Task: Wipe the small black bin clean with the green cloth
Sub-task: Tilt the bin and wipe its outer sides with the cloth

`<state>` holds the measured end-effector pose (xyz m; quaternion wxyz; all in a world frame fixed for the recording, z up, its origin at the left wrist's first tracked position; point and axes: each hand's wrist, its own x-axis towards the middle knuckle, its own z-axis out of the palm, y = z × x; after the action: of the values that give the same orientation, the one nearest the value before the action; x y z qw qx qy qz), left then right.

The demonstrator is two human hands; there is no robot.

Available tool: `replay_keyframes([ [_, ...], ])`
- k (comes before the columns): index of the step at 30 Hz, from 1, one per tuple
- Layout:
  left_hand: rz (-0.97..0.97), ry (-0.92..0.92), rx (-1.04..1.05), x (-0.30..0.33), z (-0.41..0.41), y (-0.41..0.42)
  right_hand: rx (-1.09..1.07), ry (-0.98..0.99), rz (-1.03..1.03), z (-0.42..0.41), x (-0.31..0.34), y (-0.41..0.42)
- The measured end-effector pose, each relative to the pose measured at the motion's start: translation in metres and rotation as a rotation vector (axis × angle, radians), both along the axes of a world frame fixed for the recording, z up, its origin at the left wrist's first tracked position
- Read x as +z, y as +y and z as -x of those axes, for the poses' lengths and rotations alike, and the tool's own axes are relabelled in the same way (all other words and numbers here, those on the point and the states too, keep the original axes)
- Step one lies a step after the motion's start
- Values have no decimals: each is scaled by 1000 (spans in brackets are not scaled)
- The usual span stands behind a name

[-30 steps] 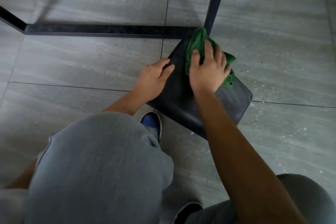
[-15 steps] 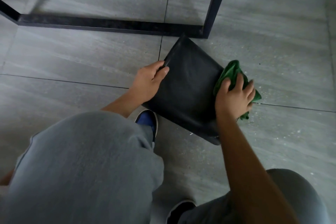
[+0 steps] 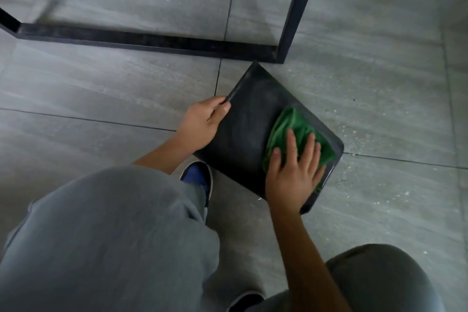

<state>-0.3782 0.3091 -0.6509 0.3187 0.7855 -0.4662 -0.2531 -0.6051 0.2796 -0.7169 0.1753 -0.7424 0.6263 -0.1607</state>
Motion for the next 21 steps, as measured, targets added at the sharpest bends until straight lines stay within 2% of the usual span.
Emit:
replay_keyframes([
  [4, -49, -15, -44, 6, 3, -6, -302, -45, -237, 20, 3, -84],
  [6, -37, -28, -44, 8, -2, -9, -348, -55, -267, -3, 8, -115],
  [9, -5, -87, -71, 9, -5, -13, -184, -68, -146, -57, 22, -101],
  [12, 34, -126, -89, 9, -2, -15, 40, -101, 16, -91, 40, -42],
  [14, 64, -119, -74, 5, -4, -12, 217, -73, 72, -86, 38, -2],
  [16, 42, -88, -53, 2, -7, -7, 262, -55, 64, -60, 23, 17],
  [21, 18, -48, -42, 3, -6, -6, -94, -49, -35, 19, -8, 7],
])
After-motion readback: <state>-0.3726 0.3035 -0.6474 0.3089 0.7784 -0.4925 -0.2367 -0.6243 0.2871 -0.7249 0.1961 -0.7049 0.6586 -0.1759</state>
